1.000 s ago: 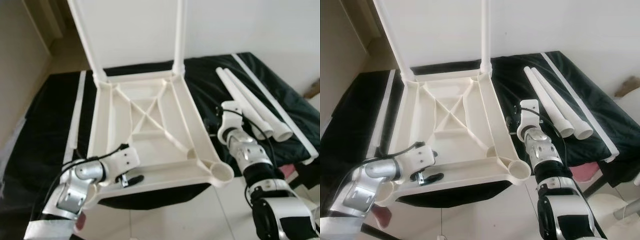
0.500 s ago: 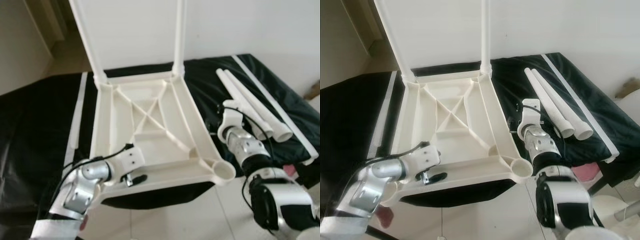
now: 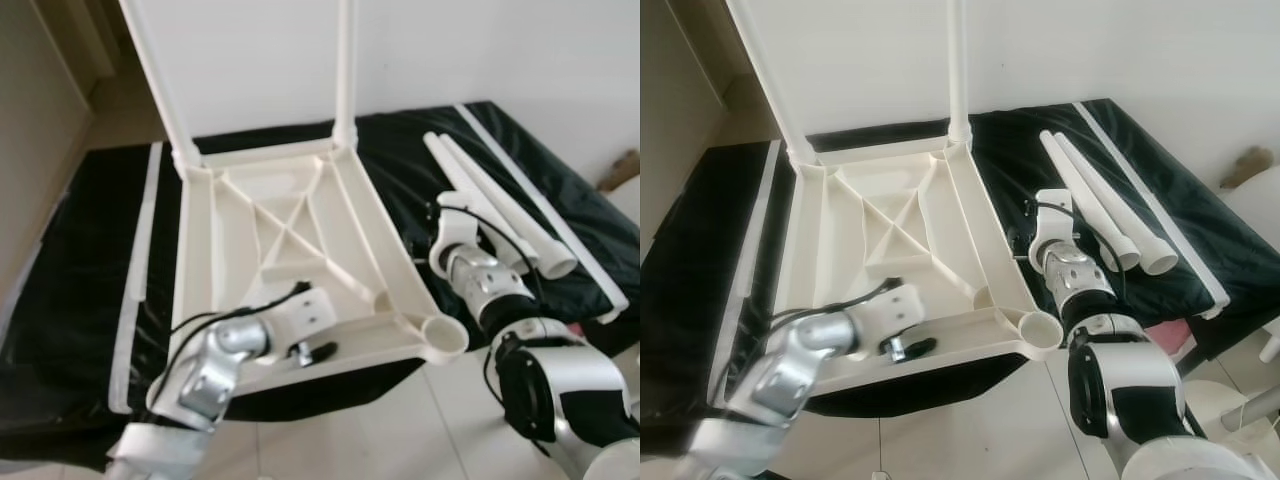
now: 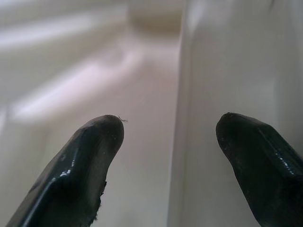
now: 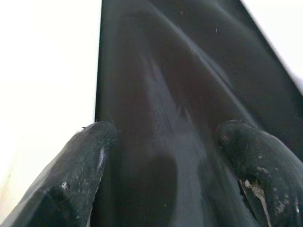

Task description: Building children table

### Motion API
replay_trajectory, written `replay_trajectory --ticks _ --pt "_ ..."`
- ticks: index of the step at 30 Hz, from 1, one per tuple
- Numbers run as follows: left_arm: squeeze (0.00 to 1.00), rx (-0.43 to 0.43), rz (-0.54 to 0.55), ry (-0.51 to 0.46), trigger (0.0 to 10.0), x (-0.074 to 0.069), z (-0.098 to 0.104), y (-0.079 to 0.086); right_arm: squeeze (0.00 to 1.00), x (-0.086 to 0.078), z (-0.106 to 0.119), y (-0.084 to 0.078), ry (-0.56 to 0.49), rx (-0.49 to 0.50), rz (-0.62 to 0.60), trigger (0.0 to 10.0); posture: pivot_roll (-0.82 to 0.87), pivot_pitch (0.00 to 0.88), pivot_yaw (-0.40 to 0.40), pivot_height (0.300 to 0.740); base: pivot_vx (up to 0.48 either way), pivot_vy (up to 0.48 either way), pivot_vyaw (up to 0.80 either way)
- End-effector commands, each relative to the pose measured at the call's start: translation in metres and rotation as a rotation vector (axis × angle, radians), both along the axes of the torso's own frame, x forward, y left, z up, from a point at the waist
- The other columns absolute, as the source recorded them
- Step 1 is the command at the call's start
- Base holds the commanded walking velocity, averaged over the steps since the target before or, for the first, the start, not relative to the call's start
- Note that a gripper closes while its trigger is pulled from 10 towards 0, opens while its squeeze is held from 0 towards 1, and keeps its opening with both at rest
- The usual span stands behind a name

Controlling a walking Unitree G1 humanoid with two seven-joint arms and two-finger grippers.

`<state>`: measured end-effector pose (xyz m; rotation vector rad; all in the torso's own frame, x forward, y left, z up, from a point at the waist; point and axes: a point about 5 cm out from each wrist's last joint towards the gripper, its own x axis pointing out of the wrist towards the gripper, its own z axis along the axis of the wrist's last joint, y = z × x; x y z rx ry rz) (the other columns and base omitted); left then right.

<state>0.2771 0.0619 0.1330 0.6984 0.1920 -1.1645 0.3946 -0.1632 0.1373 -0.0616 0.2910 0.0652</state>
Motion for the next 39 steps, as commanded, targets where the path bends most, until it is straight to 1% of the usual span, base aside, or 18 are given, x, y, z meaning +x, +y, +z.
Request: replay_trajectory --ticks 1,3,6,8,9,10,11,12,13,15,17,21,27,28,33,36,38,39 --pt "0.00 0.010 0.033 -0.003 10.0 0.001 -0.006 0.000 0.00 0.003 0.005 0.010 -0.027 -0.010 0.027 10.0 0.09 0.000 0.024 0.740 0.000 0.000 0.00" --pt "0.00 -0.004 0.040 -0.017 10.0 0.003 -0.003 -0.003 0.00 0.003 0.008 0.004 -0.067 -0.048 -0.008 10.0 0.08 0.005 0.027 0.740 0.000 0.000 0.00" --pt "0.00 -0.012 0.045 -0.026 10.0 0.003 -0.002 -0.005 0.00 0.003 0.010 0.000 -0.085 -0.064 -0.028 10.0 0.08 0.005 0.027 0.740 0.000 0.000 0.00" --pt "0.00 -0.156 0.072 -0.044 10.0 0.006 0.013 -0.011 0.00 -0.001 0.015 -0.025 -0.169 -0.100 -0.148 10.0 0.07 0.002 0.033 0.740 0.000 0.000 0.00" --pt "0.00 -0.156 0.072 -0.044 10.0 0.006 0.013 -0.011 0.00 -0.001 0.015 -0.025 -0.169 -0.100 -0.148 10.0 0.07 0.002 0.033 0.740 0.000 0.000 0.00" --pt "0.00 -0.209 0.079 -0.044 10.0 0.006 0.019 -0.013 0.00 -0.003 0.016 -0.033 -0.194 -0.114 -0.185 10.0 0.06 0.000 0.034 0.740 0.000 0.000 0.00" --pt "0.00 -0.209 0.079 -0.044 10.0 0.006 0.019 -0.013 0.00 -0.003 0.016 -0.033 -0.194 -0.114 -0.185 10.0 0.06 0.000 0.034 0.740 0.000 0.000 0.00" --pt "0.00 -0.264 0.090 -0.048 10.0 0.007 0.025 -0.013 0.00 -0.006 0.018 -0.041 -0.212 -0.114 -0.221 10.0 0.06 0.000 0.038 0.740 0.000 0.000 0.00" --pt "0.00 -0.334 0.121 -0.054 10.0 0.010 0.035 -0.012 0.00 -0.011 0.019 -0.058 -0.213 -0.099 -0.297 10.0 0.05 0.001 0.043 0.740 0.000 0.000 0.00" --pt "0.00 -0.399 0.162 -0.020 10.0 0.015 0.043 -0.010 0.00 -0.014 0.022 -0.071 -0.224 -0.094 -0.357 10.0 0.03 0.004 0.051 0.740 0.000 0.000 0.00" --pt "0.00 -0.399 0.162 -0.020 10.0 0.015 0.043 -0.010 0.00 -0.014 0.022 -0.071 -0.224 -0.094 -0.357 10.0 0.03 0.004 0.051 0.740 0.000 0.000 0.00" --pt "0.00 -0.497 0.215 0.023 10.0 0.022 0.056 -0.009 0.00 -0.019 0.027 -0.087 -0.241 -0.065 -0.432 10.0 0.02 0.006 0.058 0.740 0.000 0.000 0.00" --pt "0.00 -0.556 0.270 0.061 10.0 0.028 0.062 -0.007 0.00 -0.027 0.030 -0.098 -0.239 -0.054 -0.508 10.0 0.01 0.013 0.067 0.740 0.000 0.000 0.00" --pt "0.00 -0.575 0.304 0.085 10.0 0.031 0.062 -0.007 0.00 -0.030 0.033 -0.104 -0.225 -0.034 -0.517 10.0 0.01 0.020 0.069 0.740 0.000 0.000 0.00" --pt "0.00 -0.587 0.340 0.114 10.0 0.034 0.061 -0.006 0.00 -0.031 0.038 -0.108 -0.207 -0.001 -0.491 10.0 0.00 0.032 0.078 0.740 0.000 0.000 0.00" --pt "0.00 -0.617 0.360 0.158 10.0 0.034 0.061 -0.007 0.00 -0.029 0.041 -0.109 -0.160 0.020 -0.439 10.0 -0.01 0.046 0.093 0.740 0.000 0.000 0.00" --pt "0.00 -0.617 0.360 0.158 10.0 0.034 0.061 -0.007 0.00 -0.029 0.041 -0.109 -0.160 0.020 -0.439 10.0 -0.01 0.046 0.093 0.740 0.000 0.000 0.00" --pt "0.00 -0.623 0.347 0.171 10.0 0.032 0.062 -0.009 0.00 -0.027 0.041 -0.108 -0.128 0.024 -0.416 10.0 -0.01 0.054 0.101 0.740 0.000 0.000 0.00"
